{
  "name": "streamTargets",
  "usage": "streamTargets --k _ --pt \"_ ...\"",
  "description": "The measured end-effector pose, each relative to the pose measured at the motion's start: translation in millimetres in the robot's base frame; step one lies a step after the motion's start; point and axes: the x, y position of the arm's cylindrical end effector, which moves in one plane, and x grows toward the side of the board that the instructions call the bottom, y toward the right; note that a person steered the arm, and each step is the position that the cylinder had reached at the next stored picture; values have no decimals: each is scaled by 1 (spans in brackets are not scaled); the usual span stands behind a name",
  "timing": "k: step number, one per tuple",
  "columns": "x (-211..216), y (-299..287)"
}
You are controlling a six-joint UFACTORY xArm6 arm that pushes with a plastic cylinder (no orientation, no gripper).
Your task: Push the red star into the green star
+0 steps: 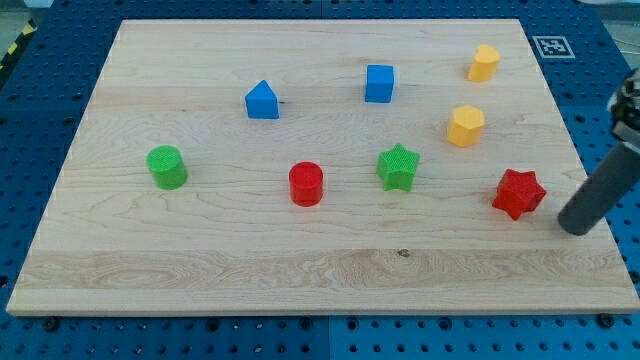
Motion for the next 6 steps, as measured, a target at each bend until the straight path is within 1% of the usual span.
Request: streamTargets --k 1,2,4,5,6 --pt "-3 -9" --pt "-29 -16" --pt "-38 -54" --pt "-41 -60" --pt "-53 -74"
